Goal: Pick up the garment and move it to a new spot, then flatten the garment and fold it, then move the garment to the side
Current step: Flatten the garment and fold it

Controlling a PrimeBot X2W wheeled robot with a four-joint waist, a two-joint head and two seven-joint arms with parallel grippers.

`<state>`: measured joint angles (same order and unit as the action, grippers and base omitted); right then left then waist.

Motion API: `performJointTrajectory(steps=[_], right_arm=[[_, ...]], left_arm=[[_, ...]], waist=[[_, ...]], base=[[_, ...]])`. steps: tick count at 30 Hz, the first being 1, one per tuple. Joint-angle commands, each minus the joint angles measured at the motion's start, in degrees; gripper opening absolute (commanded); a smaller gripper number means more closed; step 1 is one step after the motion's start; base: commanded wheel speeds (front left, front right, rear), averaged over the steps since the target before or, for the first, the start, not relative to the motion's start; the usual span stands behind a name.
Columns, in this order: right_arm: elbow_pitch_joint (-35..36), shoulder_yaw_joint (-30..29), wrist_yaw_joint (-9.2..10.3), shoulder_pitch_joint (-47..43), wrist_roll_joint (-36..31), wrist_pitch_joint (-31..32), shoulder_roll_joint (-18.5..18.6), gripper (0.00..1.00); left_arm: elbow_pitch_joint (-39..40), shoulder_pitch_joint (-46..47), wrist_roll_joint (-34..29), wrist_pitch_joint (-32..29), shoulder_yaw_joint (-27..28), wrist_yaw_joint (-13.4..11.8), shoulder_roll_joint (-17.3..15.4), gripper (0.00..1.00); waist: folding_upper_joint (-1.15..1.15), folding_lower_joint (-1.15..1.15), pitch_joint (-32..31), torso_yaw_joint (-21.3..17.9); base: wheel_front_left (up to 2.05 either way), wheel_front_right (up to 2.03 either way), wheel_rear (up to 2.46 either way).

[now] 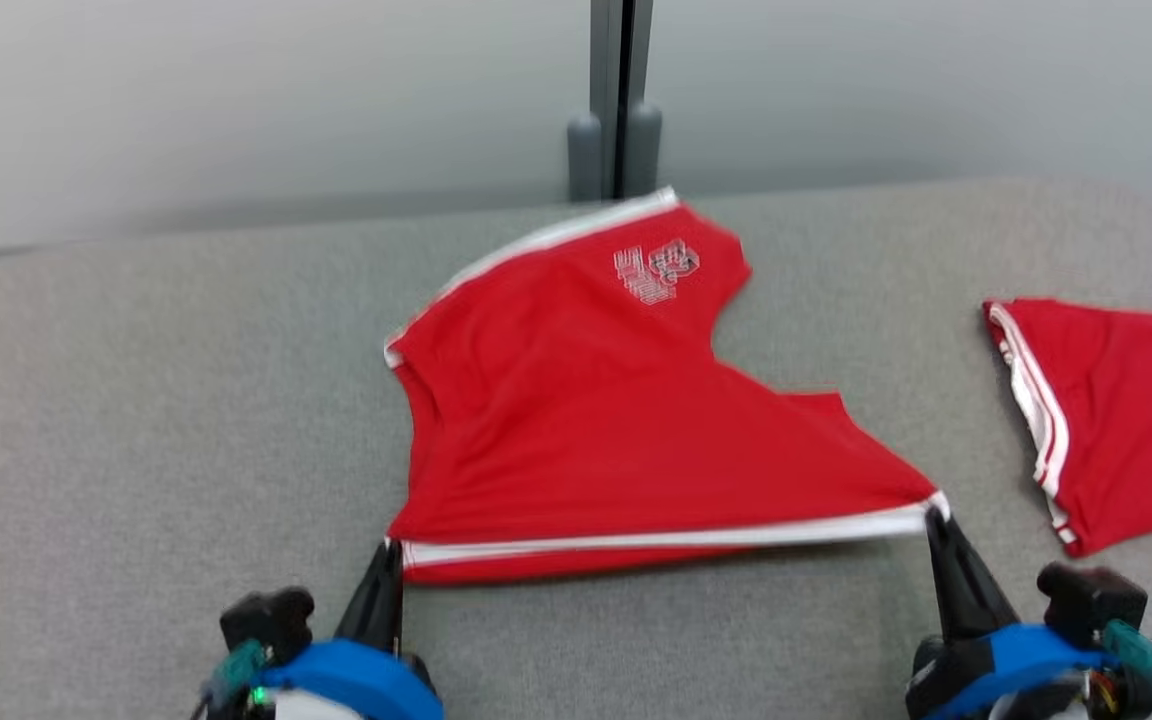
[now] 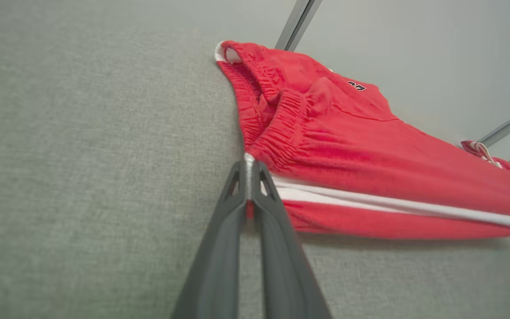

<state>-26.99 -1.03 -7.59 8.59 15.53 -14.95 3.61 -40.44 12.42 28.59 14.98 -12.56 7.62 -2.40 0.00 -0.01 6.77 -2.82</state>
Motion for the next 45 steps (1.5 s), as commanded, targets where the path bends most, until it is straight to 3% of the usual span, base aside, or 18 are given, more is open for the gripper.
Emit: performJointTrajectory(steps=[1, 10, 17, 26, 30, 38, 45], right_arm=[[0.42, -0.49, 0.17, -2.78, 0.19, -0.35, 0.33, 0.00], [5.02, -0.54, 0.17, -9.21, 1.87, -0.36, -0.07, 0.00], [7.12, -2.63, 0.18, -6.03, 1.45, -0.36, -0.06, 0.00], [3.85, -1.84, 0.14, 7.44, -0.43, -0.33, 2.08, 0.00], [1.98, -1.75, 0.10, 16.61, -1.45, -0.32, 3.88, 0.00], [-6.29, 0.05, 0.10, 31.87, -6.00, -0.31, 6.88, 0.00], [-14.44, -0.81, 0.10, 41.90, -10.89, -0.31, 8.85, 0.00]], left_arm=[[0.38, -2.48, 1.06, 0.27, 0.49, -0.29, -0.98, 0.00], [5.32, -9.91, -0.84, 0.27, 1.34, -0.28, -1.02, 0.00], [10.66, -8.37, -1.49, 0.28, 0.55, -0.29, -0.92, 0.00], [12.26, 1.99, -1.12, 0.26, -3.14, -0.39, -0.63, 0.00], [12.95, 8.23, -1.78, 0.26, -4.37, -2.02, -0.62, 0.00], [12.25, 18.12, 1.70, 0.26, -7.00, -5.01, -0.58, 0.00], [9.26, 24.84, 5.53, 0.26, -10.52, -5.58, -0.51, 0.00]], waist=[[0.00, 0.01, -2.72, -0.91], [0.00, 0.01, -7.47, 1.31], [0.00, 0.01, -5.96, 3.67], [0.00, 0.01, 2.08, 6.88], [0.00, 0.01, 6.98, 8.75], [0.00, 0.01, 15.07, 11.94], [0.00, 0.01, 19.78, 14.26]], base=[[0.00, 0.00, 0.00], [0.00, 0.00, 0.00], [0.00, 0.00, 0.00], [0.00, 0.00, 0.00], [0.00, 0.00, 0.00], [0.00, 0.00, 0.00], [0.00, 0.00, 0.00]])
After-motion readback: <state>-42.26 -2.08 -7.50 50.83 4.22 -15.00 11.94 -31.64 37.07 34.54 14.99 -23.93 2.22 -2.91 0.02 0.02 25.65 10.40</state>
